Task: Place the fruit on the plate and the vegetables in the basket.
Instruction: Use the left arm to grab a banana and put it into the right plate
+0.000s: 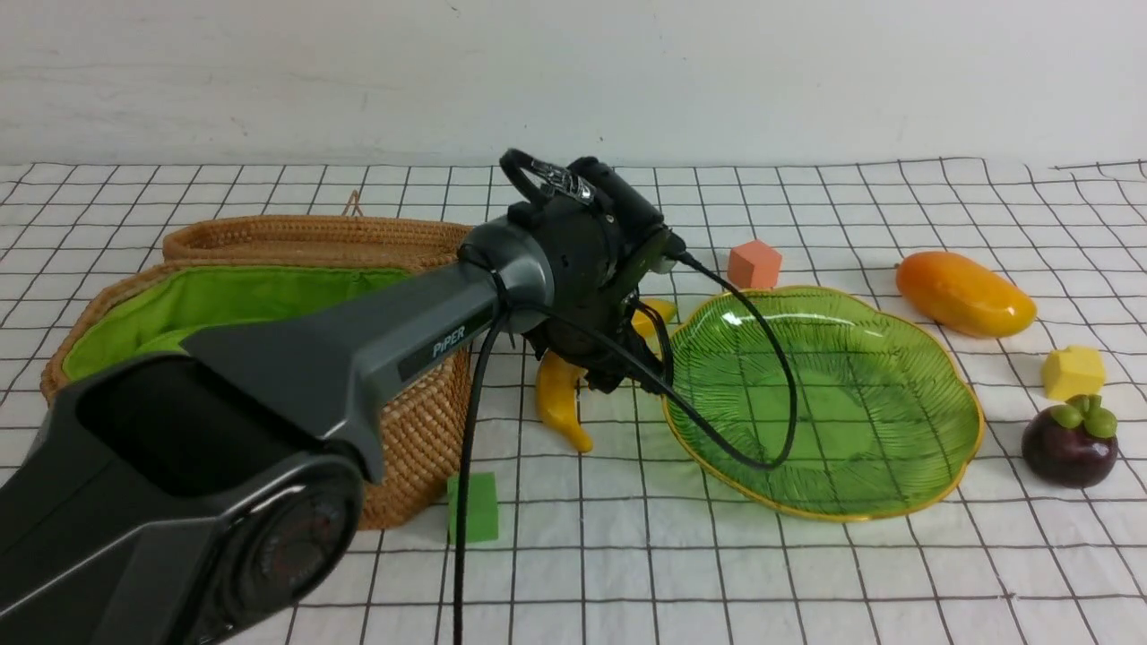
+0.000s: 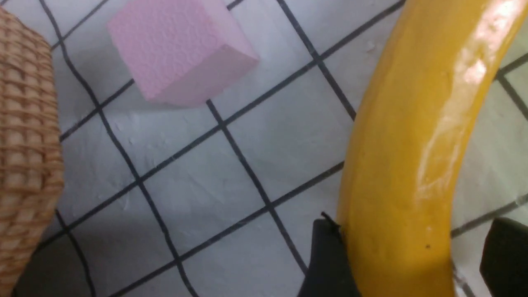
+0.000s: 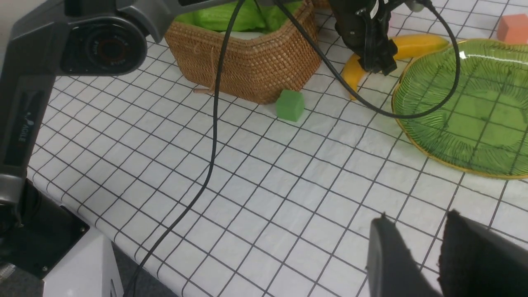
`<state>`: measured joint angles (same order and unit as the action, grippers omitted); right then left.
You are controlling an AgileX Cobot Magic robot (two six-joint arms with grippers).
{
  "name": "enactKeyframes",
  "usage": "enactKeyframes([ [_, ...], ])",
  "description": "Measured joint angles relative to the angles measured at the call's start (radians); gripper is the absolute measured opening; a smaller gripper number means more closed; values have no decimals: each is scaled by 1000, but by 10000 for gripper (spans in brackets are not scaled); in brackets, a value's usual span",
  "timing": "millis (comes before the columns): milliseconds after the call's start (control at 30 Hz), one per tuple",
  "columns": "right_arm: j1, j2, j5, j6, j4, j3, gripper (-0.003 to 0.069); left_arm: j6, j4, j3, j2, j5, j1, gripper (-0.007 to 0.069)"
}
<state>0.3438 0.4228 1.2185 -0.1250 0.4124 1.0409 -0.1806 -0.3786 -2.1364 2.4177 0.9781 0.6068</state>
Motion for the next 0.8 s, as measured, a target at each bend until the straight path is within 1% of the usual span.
enactKeyframes([
  [67, 0, 0, 2, 0, 0, 0, 216, -28, 5, 0, 9, 0, -12, 468],
  [200, 0, 0, 3, 0, 0, 0, 216, -46, 19, -1, 9, -4, -21, 455],
  [233, 0, 0, 3, 0, 0, 0, 217, -47, 29, -1, 9, -8, -21, 425],
  [267, 0, 0, 3, 0, 0, 0, 218, -47, 35, -1, 9, -9, -21, 414],
  [333, 0, 0, 3, 0, 0, 0, 219, -49, 63, -1, 9, -15, -21, 321],
  [367, 0, 0, 3, 0, 0, 0, 221, -49, 74, -1, 9, -16, -21, 305],
  [500, 0, 0, 8, 0, 0, 0, 225, -64, 84, -2, 9, -18, -21, 312],
  [633, 0, 0, 9, 0, 0, 0, 225, -98, 55, -1, -8, -15, -21, 312],
  [800, 0, 0, -48, 3, -75, 0, 225, -113, 26, -19, -127, -19, -16, 312],
])
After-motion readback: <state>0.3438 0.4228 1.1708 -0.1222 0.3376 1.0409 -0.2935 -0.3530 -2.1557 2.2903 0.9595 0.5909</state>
